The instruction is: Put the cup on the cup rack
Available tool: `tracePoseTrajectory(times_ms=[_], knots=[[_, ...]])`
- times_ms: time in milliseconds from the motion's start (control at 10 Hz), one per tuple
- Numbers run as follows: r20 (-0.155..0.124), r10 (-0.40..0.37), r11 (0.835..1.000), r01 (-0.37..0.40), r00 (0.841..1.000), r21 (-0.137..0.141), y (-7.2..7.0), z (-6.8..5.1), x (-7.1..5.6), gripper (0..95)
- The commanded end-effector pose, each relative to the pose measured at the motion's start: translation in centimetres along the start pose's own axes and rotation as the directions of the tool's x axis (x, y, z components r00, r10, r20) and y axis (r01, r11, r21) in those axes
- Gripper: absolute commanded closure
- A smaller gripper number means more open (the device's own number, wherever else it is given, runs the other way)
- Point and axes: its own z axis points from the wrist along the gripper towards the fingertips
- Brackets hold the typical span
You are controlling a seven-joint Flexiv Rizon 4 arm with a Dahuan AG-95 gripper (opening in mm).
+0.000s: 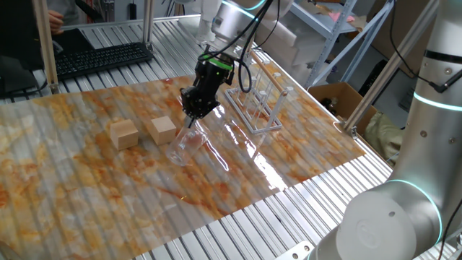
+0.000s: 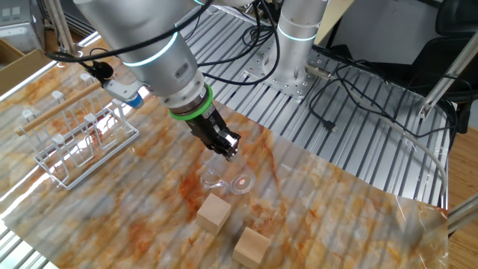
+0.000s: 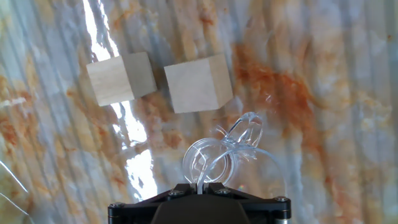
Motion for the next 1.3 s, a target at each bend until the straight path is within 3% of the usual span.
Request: tracePoseTrajectory(times_ms=[100, 200, 300, 400, 900, 1100, 1300], knots=[[-0.018, 0.014, 0.997, -0.015, 1.000, -0.072, -0.4, 0.2, -0.2, 95.0], [-0.034, 0.025, 0.995, -0.028, 0.999, -0.098, -0.4, 0.3, -0.3, 95.0], [-0.036, 0.021, 0.995, -0.025, 0.999, -0.099, -0.5, 0.2, -0.3, 95.0], [-0.040, 0.029, 0.992, -0.034, 0.999, -0.120, -0.5, 0.1, -0.3, 95.0], [-0.056, 0.003, 0.992, -0.010, 0.998, -0.128, -1.4, -0.5, -0.8, 95.0], [-0.064, 0.027, 0.991, -0.035, 0.998, -0.132, -1.7, -0.7, -1.0, 95.0], [-0.089, 0.043, 0.986, -0.057, 0.995, -0.159, -1.7, -0.7, -1.1, 57.0]])
